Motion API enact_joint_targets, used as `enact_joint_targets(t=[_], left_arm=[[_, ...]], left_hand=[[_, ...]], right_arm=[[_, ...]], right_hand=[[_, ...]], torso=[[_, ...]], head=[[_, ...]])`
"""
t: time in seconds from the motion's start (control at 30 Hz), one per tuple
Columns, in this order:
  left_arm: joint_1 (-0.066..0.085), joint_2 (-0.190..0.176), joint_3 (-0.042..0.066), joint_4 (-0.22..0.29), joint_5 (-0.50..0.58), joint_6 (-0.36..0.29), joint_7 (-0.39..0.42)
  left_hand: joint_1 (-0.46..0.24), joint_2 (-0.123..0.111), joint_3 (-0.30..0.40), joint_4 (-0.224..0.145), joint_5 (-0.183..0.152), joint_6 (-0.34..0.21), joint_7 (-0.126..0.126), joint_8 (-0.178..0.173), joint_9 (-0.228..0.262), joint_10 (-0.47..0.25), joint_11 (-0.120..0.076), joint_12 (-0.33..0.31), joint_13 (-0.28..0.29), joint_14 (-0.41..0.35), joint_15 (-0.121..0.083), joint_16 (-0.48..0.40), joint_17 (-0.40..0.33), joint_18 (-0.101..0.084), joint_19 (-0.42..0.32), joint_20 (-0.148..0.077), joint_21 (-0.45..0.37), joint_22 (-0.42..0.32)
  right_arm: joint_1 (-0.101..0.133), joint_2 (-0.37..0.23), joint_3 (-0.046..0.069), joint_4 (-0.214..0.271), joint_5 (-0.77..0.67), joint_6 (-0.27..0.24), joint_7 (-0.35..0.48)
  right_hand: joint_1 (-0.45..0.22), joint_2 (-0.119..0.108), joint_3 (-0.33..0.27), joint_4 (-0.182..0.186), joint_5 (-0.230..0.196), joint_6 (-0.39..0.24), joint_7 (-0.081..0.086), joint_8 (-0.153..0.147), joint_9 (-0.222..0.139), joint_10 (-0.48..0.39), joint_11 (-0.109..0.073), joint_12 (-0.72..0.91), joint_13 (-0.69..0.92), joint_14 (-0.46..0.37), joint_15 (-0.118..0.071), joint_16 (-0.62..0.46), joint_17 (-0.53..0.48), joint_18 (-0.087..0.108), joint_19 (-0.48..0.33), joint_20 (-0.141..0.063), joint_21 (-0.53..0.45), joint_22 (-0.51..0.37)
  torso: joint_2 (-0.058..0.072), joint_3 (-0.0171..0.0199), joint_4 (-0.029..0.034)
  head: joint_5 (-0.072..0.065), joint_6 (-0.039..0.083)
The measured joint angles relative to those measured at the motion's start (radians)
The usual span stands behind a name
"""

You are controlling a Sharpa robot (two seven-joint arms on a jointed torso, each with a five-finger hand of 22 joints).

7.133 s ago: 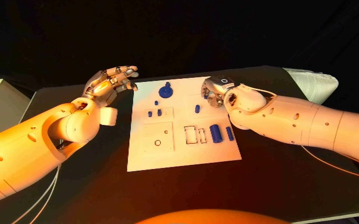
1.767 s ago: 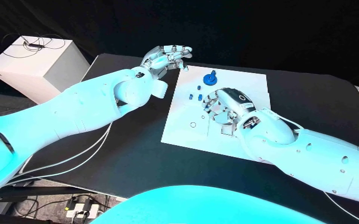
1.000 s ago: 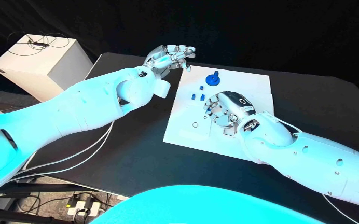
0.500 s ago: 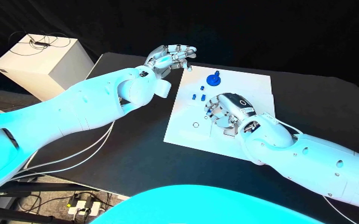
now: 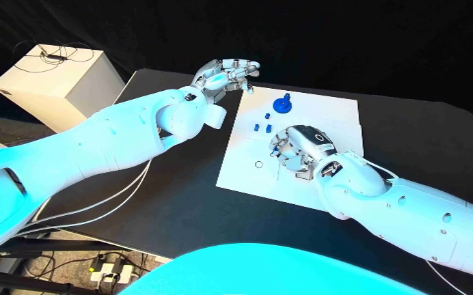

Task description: Assemble the parts on the task board

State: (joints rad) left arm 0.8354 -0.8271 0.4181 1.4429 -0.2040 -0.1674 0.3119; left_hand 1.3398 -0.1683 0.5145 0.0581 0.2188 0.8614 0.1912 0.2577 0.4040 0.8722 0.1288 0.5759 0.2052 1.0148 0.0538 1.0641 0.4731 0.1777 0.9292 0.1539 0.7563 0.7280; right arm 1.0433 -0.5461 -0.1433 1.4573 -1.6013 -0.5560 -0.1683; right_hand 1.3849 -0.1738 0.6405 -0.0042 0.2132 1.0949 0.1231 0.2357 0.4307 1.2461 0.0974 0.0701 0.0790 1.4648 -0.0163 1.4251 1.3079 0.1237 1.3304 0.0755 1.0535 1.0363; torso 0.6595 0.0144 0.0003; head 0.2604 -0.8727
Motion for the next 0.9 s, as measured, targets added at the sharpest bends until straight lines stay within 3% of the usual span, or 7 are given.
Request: enact_joint_targets(t=[0.9], left_arm=[[0.000,-0.001,0.000,0.000,0.000,0.001,-0.005]], left_hand=[[0.000,0.000,0.000,0.000,0.000,0.000,0.000,0.000,0.000,0.000,0.000,0.000,-0.001,0.000,0.000,0.000,-0.001,0.000,0.000,0.000,0.000,-0.001]], right_arm=[[-0.003,0.012,-0.003,-0.016,-0.002,0.016,-0.002]], right_hand=[[0.000,0.000,0.000,0.000,0.003,0.000,0.000,0.000,0.001,0.000,0.000,-0.003,0.000,0.000,0.000,0.000,0.000,0.000,0.000,0.000,0.000,0.002]], torso=[[0.001,-0.0011,-0.0002]], head=[[0.004,0.000]])
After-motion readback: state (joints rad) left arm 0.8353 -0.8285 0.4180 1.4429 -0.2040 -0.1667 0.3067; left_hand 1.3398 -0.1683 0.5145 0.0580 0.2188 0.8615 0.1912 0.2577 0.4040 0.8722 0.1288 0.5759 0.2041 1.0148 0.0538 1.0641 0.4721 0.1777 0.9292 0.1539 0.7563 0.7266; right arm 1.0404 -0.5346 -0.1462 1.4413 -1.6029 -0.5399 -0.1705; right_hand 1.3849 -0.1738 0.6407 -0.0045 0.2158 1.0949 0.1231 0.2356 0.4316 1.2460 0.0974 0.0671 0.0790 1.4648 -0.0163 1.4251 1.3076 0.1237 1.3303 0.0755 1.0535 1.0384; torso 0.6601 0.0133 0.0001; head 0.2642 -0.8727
